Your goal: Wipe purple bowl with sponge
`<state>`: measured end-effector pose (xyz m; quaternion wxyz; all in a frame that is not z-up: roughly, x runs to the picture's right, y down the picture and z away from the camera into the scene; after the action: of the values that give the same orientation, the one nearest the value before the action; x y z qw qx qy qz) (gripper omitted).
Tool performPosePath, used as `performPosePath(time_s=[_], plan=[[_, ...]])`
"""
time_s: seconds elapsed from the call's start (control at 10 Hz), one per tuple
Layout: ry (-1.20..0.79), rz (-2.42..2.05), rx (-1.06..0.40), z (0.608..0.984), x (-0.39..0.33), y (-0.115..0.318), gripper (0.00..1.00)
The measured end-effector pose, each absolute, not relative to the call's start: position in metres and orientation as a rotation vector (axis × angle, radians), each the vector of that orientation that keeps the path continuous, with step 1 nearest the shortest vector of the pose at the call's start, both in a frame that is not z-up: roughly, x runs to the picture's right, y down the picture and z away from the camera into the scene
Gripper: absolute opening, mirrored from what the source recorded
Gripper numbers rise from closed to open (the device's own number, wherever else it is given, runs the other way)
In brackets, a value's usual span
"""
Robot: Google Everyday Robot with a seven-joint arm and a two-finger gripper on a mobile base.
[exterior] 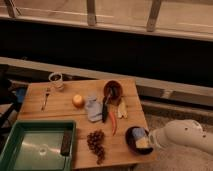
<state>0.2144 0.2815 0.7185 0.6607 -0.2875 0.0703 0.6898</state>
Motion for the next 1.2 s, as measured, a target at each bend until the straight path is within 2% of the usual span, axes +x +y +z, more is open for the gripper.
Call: performPosePath(time_s=[0.3, 0.8, 1.2], plan=[[0.156, 1.548, -0.656, 0.732, 0.213, 0.270, 0.00], [0.071, 1.409, -0.687, 0.752, 0.152, 0.243, 0.00], [0.085, 1.395, -0.682, 0.745, 0.145, 0.250, 0.00]])
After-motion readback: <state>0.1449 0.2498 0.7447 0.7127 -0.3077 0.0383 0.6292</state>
